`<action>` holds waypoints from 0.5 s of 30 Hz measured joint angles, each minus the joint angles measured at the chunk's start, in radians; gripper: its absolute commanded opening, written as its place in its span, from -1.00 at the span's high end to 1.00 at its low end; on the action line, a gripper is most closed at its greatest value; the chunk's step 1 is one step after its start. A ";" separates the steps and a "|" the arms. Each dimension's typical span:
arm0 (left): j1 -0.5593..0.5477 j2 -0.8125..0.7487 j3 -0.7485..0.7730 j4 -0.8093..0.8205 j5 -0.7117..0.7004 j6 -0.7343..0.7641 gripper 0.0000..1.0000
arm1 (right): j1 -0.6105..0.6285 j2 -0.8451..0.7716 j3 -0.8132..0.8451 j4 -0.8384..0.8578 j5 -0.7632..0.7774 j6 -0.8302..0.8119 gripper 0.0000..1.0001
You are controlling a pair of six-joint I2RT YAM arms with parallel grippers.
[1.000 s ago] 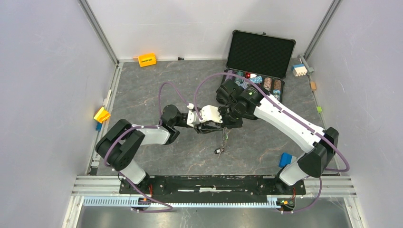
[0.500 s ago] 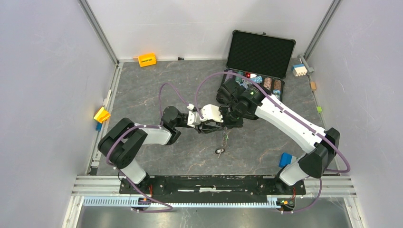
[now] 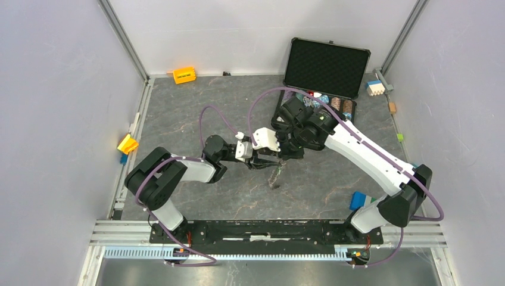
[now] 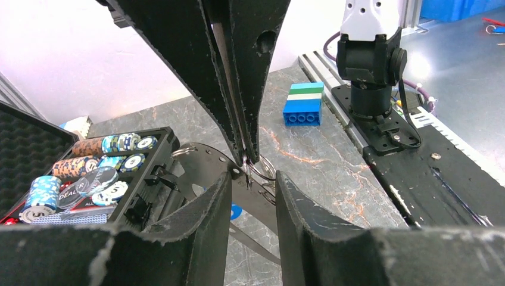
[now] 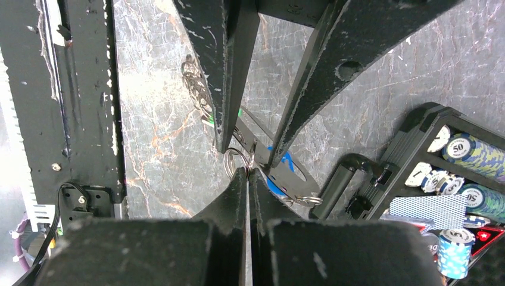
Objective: Put the keys on the keyring
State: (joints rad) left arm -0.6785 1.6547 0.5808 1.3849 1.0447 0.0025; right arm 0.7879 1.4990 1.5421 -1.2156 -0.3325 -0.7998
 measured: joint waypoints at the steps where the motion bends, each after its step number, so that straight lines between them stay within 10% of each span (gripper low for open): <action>1: 0.000 0.002 0.000 0.000 0.000 -0.001 0.21 | 0.000 -0.003 0.000 0.003 -0.005 0.000 1.00; 15: 0.012 0.002 -0.010 0.002 -0.002 -0.018 0.34 | -0.005 -0.018 -0.030 0.032 -0.029 -0.001 1.00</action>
State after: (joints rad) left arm -0.6666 1.6569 0.5709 1.3872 1.0424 -0.0154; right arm 0.7830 1.4811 1.5120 -1.1831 -0.3611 -0.8005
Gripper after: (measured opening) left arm 0.343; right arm 0.009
